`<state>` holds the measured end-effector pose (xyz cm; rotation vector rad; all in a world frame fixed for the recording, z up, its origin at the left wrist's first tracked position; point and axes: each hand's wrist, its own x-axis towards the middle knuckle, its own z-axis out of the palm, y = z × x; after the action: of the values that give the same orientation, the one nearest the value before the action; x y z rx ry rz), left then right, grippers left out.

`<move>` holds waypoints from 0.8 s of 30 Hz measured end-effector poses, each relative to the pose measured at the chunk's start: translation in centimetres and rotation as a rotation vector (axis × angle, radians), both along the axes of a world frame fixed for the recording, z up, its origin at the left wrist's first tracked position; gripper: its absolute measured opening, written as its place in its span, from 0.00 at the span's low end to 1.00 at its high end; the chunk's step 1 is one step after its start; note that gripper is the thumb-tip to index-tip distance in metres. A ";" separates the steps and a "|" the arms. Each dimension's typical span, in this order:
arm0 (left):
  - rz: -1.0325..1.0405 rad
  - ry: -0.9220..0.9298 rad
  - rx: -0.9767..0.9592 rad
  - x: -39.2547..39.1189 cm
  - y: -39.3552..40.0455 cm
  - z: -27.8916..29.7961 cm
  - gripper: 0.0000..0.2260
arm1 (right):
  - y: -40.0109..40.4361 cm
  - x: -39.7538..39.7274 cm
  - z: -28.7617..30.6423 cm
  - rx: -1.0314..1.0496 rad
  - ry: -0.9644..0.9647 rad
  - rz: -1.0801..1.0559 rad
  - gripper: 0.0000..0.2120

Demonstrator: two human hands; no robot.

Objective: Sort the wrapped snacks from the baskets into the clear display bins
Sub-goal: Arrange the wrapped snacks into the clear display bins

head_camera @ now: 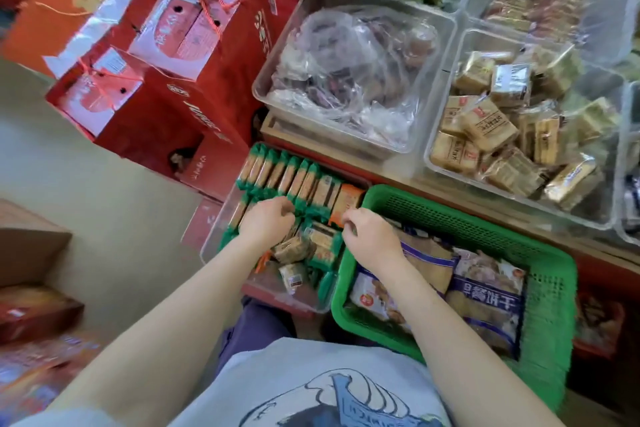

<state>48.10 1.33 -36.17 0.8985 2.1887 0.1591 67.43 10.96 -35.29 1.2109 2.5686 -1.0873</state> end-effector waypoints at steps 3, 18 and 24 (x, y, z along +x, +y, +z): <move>-0.084 -0.035 -0.141 -0.2 -2.6 -3.7 0.16 | -1.5 -1.2 -1.1 -0.048 -0.059 0.036 0.10; -0.370 0.115 0.061 1.1 -3.5 -7.0 0.18 | -3.0 -2.9 -3.2 -0.118 -0.112 -0.019 0.11; -0.326 0.053 0.515 1.6 0.3 1.0 0.23 | -2.0 -3.0 1.7 -0.196 0.130 -0.074 0.26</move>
<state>49.74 1.61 -35.13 1.5429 2.0438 0.5608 64.47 8.97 -33.62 1.2329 2.4519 -1.4403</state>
